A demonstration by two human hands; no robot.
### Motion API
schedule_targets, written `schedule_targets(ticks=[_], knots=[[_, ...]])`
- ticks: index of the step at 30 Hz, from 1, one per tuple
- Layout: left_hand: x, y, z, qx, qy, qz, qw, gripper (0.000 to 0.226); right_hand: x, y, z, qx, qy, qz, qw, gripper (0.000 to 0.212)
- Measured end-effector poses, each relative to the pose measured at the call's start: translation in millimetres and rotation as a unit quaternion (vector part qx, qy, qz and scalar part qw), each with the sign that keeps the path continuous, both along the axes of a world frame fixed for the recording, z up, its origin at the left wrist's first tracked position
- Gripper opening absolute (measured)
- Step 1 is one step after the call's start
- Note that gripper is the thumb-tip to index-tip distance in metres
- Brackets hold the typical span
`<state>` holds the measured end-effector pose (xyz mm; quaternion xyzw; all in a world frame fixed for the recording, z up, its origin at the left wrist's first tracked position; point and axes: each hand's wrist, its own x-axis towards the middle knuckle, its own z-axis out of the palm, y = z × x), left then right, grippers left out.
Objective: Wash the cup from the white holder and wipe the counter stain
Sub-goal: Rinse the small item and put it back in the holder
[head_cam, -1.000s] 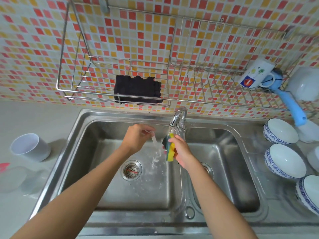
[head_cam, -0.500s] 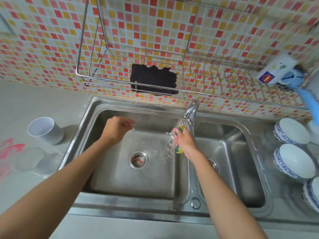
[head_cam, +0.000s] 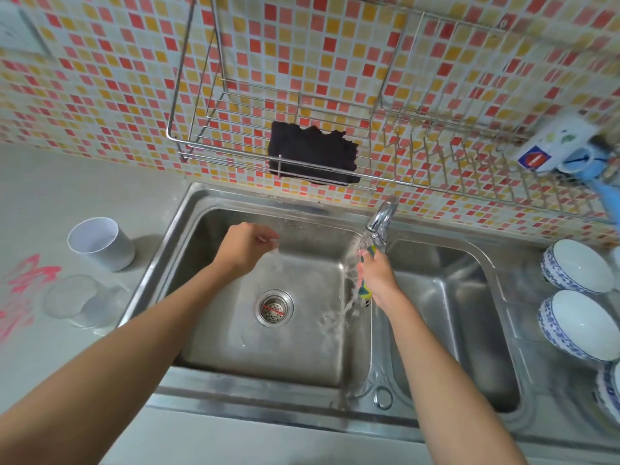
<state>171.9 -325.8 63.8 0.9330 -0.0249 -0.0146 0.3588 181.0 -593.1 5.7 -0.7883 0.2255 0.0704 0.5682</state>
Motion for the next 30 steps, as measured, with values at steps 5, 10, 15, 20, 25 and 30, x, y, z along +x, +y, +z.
schedule_targets(ticks=[5,10,15,20,25,30], knots=[[2,-10,-6,-0.005,0.004,-0.004,1.000,0.015,21,-11,7,0.053,-0.013,-0.041,0.998,0.020],[6,-18,-6,-0.010,-0.005,-0.011,1.000,0.016,44,-19,6,0.084,0.018,-0.023,0.996,0.008],[14,-21,-6,-0.006,-0.004,-0.010,1.000,0.013,59,-34,10,0.029,-0.012,-0.048,0.998,0.012],[18,-19,-9,0.019,0.006,0.017,1.000,0.022,60,-43,5,-0.016,-0.044,-0.054,0.997,0.018],[6,-24,-13,-0.003,-0.016,0.051,0.999,0.022,29,-19,-16,0.041,-0.112,-0.180,0.976,0.014],[-25,-27,-44,0.023,-0.037,0.037,0.998,0.016,-36,32,-64,-0.163,-0.142,-0.028,0.976,0.017]])
